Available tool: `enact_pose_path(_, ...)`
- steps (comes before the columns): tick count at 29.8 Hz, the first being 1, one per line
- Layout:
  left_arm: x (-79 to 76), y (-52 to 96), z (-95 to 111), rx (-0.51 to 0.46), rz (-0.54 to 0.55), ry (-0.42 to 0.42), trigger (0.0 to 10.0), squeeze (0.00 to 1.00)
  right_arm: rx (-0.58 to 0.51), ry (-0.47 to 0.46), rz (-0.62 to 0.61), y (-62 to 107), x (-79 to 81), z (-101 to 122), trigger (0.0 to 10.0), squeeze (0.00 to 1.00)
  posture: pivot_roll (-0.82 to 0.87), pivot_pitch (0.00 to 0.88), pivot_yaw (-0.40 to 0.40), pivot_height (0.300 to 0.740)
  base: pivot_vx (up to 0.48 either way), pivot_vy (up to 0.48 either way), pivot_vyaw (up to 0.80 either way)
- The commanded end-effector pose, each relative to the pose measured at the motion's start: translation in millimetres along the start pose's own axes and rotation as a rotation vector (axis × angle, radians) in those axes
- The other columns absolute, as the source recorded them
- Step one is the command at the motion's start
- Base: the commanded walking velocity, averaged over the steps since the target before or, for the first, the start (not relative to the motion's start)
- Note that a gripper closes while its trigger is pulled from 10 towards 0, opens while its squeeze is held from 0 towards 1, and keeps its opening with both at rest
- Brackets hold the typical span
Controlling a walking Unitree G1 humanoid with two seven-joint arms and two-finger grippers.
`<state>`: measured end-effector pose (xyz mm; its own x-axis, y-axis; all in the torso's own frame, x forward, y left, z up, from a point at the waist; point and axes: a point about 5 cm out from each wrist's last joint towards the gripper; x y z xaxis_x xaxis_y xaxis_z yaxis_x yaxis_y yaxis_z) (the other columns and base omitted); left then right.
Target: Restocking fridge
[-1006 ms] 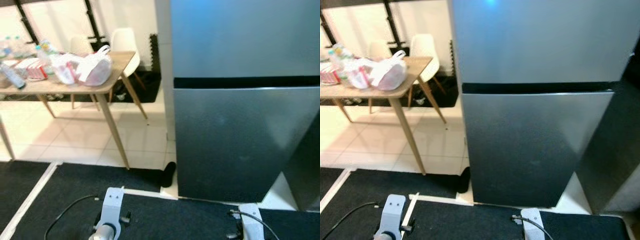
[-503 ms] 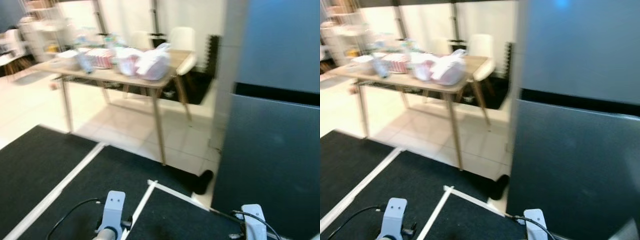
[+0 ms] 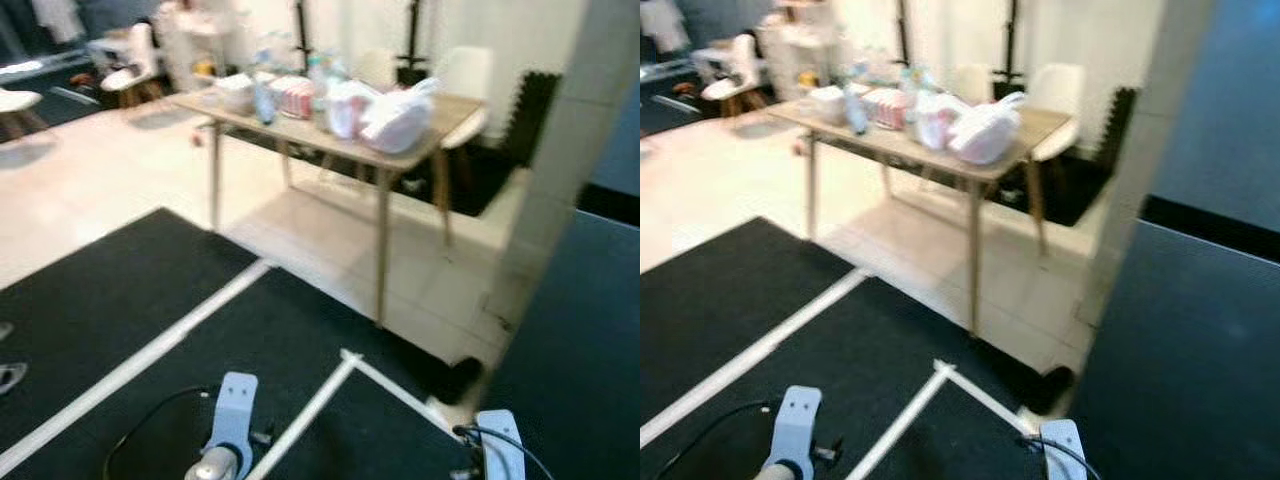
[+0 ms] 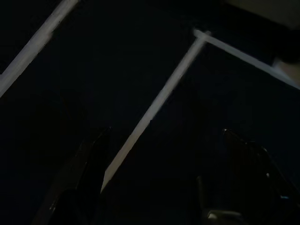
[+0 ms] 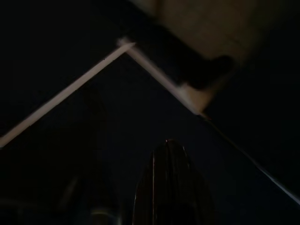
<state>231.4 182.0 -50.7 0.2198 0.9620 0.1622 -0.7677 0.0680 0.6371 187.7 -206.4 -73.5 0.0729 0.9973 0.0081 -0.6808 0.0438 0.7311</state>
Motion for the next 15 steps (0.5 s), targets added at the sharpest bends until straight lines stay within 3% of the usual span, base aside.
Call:
enact_pose_path(1, 1.7, 0.4, -1.9, 0.009, 0.009, 0.014, 10.0, 0.0, -0.01, 0.0, 0.008, -0.1, 2.4, 0.6, 10.0, 0.0, -0.06, 0.007, 0.029, 0.74, 0.0, 0.0, 0.8)
enact_pose_path(11, -1.9, 1.6, -9.8, 0.06, 0.003, -0.054, 10.0, 0.0, -0.025, 0.01, -0.003, -0.6, -4.5, 6.2, 10.0, 0.0, -0.07, 0.0, 0.053, 0.74, 0.0, 0.0, 0.8)
enact_pose_path(15, -2.7, 1.3, -7.4, 0.033, 0.015, -0.016, 10.0, 0.0, -0.027, 0.013, 0.0, 0.0, -4.4, 5.1, 10.0, 0.0, -0.07, 0.0, 0.051, 0.74, 0.0, 0.0, 0.8)
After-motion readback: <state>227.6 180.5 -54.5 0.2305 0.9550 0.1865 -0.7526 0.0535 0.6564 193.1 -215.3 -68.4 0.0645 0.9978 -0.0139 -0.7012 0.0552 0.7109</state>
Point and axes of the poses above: a point about 5 cm out from each wrist's last joint towards the gripper, its own y axis pointing back from the gripper into the wrist, its own z axis along the axis of the wrist's last joint, x = y × z, and after that the axes turned 10 degrees about -y, right-handed
